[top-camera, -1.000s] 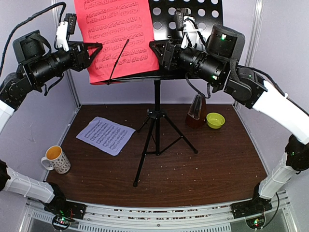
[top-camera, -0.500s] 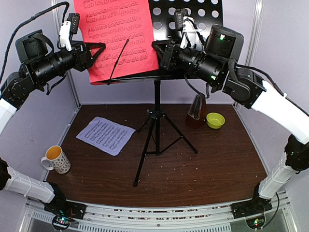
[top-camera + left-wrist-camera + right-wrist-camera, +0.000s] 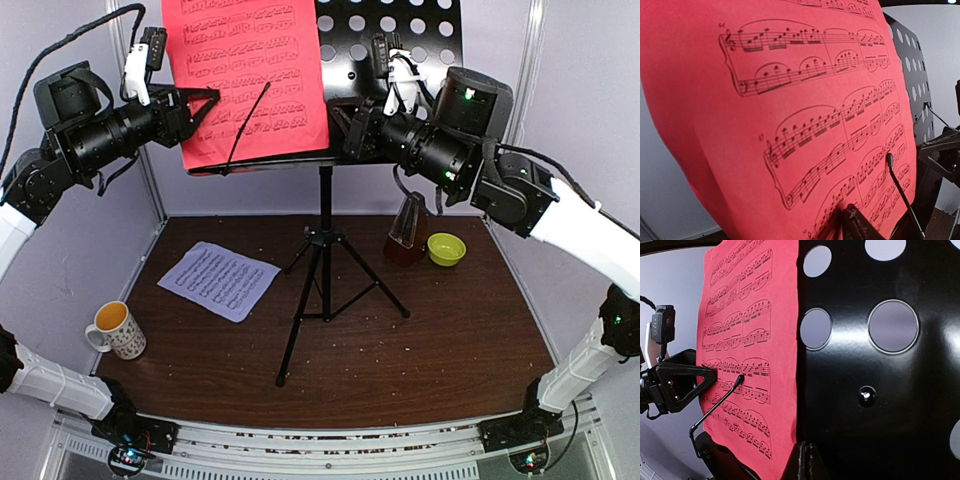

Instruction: Set up the instrument practice props

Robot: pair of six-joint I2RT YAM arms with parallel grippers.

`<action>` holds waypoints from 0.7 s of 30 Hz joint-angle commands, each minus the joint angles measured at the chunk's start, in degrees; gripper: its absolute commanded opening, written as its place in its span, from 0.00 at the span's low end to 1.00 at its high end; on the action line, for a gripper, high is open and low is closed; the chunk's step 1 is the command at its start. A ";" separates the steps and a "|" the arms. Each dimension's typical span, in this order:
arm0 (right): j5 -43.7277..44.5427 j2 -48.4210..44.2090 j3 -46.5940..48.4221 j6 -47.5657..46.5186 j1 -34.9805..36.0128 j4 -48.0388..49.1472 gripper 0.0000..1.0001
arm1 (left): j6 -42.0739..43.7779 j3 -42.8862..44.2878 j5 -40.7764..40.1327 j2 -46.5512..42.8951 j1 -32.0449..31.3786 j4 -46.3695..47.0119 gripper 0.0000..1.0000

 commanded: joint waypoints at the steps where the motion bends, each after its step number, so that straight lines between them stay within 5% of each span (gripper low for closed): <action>1: 1.75 -1.51 -0.56 -1.06 -0.19 1.18 0.00 | 0.01 1.15 1.20 -0.07 0.43 2.77 0.51; 6: -0.28 -1.84 -0.56 -1.41 -0.19 1.39 0.00 | 0.60 0.98 0.01 -1.31 0.42 0.62 0.67; 11: -1.57 -3.47 -1.38 -1.74 -0.19 2.82 0.17 | 0.60 -0.87 -1.96 -5.32 0.42 -0.76 0.82; 21: -4.63 -6.65 -2.83 -3.27 -0.13 5.09 0.36 | -2.54 -9.05 -11.53 -15.25 0.58 -2.41 0.89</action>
